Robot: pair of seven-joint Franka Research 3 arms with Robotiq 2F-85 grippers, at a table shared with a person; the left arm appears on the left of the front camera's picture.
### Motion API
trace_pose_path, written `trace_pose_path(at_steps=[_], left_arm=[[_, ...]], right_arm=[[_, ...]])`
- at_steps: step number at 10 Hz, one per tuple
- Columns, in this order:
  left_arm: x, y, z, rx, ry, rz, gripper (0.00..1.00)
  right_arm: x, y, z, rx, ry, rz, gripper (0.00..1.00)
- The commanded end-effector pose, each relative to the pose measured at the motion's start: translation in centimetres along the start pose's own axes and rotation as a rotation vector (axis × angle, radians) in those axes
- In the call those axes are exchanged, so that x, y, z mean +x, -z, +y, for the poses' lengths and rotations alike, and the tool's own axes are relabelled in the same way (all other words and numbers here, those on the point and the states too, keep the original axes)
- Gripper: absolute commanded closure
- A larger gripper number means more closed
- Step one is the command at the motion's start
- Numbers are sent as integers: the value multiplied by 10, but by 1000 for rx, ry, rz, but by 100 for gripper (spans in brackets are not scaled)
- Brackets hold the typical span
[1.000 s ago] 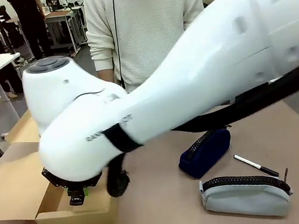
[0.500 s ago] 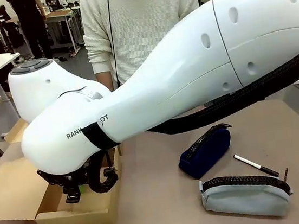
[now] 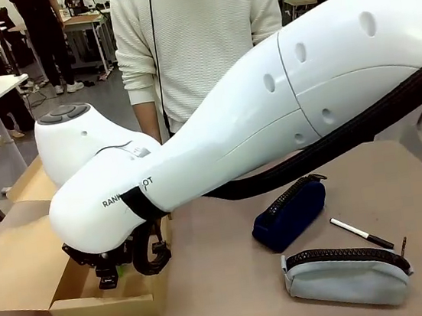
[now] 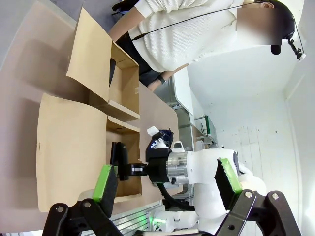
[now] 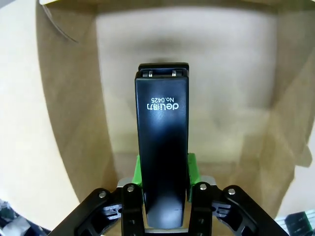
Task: Place items inside the box.
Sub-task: Pick up a Pencil pouch or Stapler and place it inside the Mailer Box closest to the robot.
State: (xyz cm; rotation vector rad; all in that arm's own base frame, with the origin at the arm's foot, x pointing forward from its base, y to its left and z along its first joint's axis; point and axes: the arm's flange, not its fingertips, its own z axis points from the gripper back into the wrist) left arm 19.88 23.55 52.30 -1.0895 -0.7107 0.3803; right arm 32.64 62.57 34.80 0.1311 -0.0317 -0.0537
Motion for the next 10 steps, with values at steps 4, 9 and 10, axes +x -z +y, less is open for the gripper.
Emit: trace_pose_path(at_steps=[4, 9, 10], left_arm=[[0, 1, -1, -15, 20, -5, 0], [0, 1, -1, -15, 20, -5, 0], [0, 1, -1, -15, 20, -5, 0]], right_arm=[[1, -5, 0, 18, -22, 36, 6], [2, -8, -4, 56, -41, 12, 0], [1, -10, -5, 60, -39, 6, 0]])
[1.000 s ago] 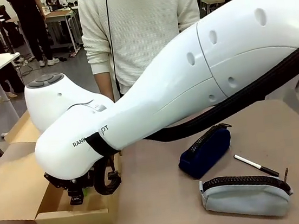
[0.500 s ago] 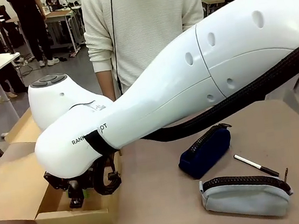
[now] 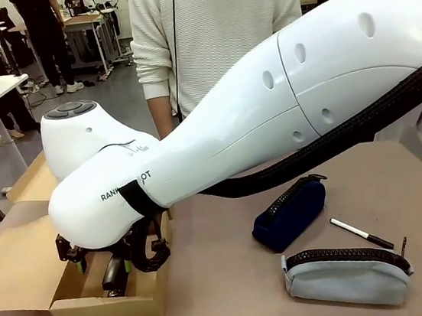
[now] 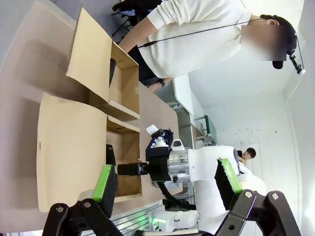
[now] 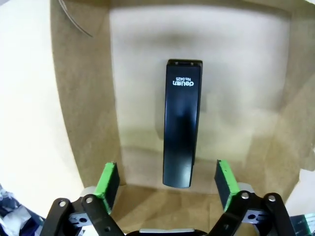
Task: Place items inside the box.
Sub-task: Pick up a Pencil pouch or Stapler and place it inside the Mailer Box closest to the robot.
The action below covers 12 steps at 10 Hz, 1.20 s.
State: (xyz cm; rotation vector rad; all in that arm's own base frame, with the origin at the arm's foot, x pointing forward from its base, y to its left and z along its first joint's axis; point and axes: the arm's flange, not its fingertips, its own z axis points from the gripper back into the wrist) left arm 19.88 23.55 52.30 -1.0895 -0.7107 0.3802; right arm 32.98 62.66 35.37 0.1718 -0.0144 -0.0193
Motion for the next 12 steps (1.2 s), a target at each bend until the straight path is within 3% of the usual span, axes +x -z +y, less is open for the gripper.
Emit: trace_pose_path(at_steps=[1, 4, 8, 9, 10, 11, 12], left_arm=[[0, 1, -1, -15, 20, -5, 0], [0, 1, -1, -15, 20, -5, 0], [0, 1, -1, -15, 20, -5, 0], [0, 1, -1, -15, 20, -5, 0], [0, 1, -1, -15, 20, -5, 0], [0, 1, -1, -15, 20, -5, 0], [0, 1, -1, -15, 20, -5, 0]], right_arm=[[-5, -7, -8, 22, -16, -14, 0], [-11, -31, -12, 60, -65, -46, 0], [-74, -101, -64, 165, -339, 120, 0], [-91, -111, -81, 218, -362, 90, 0], [-104, -103, -78, 136, -203, -3, 0], [-81, -101, -34, 148, -327, 71, 0], [-81, -101, -34, 148, -327, 71, 0]])
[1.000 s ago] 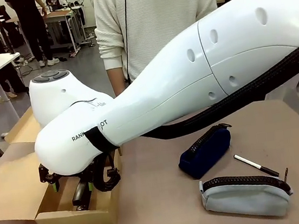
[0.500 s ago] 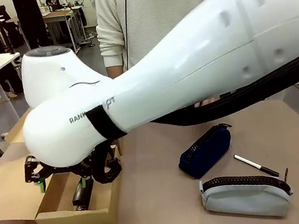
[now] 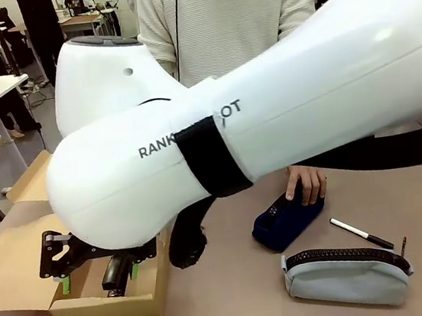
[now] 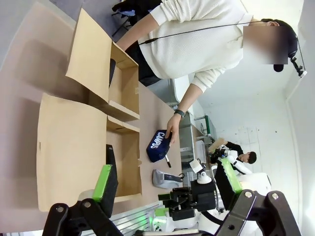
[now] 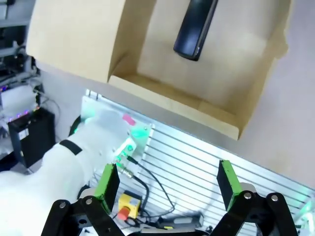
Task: Place items inside the box.
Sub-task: Pick up a Pencil pouch or Stapler and place it inside the Mailer Box closest to the robot.
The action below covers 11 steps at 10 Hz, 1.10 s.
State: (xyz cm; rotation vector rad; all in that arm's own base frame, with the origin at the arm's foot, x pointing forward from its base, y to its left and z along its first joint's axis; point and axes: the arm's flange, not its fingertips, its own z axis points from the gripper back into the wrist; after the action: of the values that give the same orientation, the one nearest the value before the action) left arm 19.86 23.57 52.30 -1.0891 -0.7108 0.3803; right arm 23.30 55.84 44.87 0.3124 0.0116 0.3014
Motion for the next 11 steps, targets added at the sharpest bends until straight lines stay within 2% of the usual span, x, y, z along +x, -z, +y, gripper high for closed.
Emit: trace_pose_path(at_steps=[1, 4, 9, 10, 11], left_arm=[[0, 2, -1, -15, 20, -5, 0], [0, 2, -1, -15, 20, -5, 0], [0, 2, -1, -15, 20, -5, 0], [0, 2, -1, -15, 20, -5, 0], [0, 2, -1, -15, 20, -5, 0]], right_arm=[[-7, -5, -2, -3, 1, -7, 0], [-3, -11, -11, 14, -19, 13, 0], [-17, -38, -58, 101, -27, 61, 0], [-19, -61, -88, 175, -23, 26, 0], [-23, -89, -132, 301, -7, 19, 0]])
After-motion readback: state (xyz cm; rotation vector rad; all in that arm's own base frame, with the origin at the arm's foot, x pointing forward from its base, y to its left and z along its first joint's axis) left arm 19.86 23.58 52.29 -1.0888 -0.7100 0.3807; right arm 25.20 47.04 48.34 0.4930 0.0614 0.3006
